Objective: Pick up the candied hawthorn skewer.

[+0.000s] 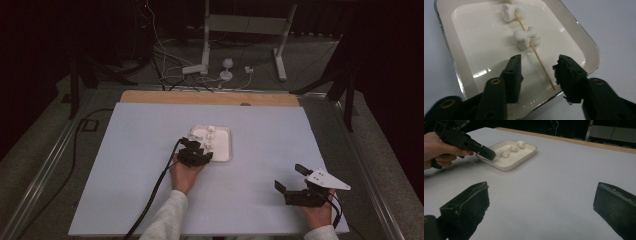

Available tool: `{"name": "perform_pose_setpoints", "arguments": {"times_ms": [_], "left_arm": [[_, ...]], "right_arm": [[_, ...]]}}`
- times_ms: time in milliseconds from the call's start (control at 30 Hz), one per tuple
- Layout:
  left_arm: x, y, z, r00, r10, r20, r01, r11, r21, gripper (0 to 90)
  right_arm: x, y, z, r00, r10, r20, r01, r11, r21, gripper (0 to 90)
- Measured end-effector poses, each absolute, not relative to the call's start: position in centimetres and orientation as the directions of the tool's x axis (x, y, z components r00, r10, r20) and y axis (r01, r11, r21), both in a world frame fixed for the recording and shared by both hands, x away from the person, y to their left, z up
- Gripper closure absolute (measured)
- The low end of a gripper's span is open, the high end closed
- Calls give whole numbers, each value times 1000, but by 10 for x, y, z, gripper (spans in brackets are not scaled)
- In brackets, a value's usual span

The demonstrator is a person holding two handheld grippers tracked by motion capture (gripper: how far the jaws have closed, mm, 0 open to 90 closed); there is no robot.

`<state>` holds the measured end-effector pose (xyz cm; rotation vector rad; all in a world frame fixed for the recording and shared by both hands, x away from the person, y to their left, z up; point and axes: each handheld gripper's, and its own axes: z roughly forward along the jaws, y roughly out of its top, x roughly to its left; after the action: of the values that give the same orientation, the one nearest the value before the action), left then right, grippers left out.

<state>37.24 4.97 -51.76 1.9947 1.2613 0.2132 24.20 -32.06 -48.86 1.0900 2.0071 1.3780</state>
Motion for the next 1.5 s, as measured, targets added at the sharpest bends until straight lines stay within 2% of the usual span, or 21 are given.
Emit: {"name": "perform_pose_setpoints", "arguments": {"times_ms": [167,367,633,967,1500], "left_arm": [[374,52,-517,484,845,-227,715,-232,660,724],[376,53,-516,475,854,-213,721,-239,651,816],[379,58,-515,437,865,-246,755,-204,623,899],[376,70,-508,430,847,-313,765,-158,624,900],[372,81,-510,429,839,-334,796,-177,579,900]], "right_arm": [[242,-321,-489,-574,817,53,344,181,921,0],[242,-321,-489,-572,818,58,348,178,921,0],[242,-321,-489,-572,818,60,349,176,921,0],[242,-322,-489,-569,820,62,351,174,920,0],[243,-321,-490,-569,820,60,354,178,918,0]]}}
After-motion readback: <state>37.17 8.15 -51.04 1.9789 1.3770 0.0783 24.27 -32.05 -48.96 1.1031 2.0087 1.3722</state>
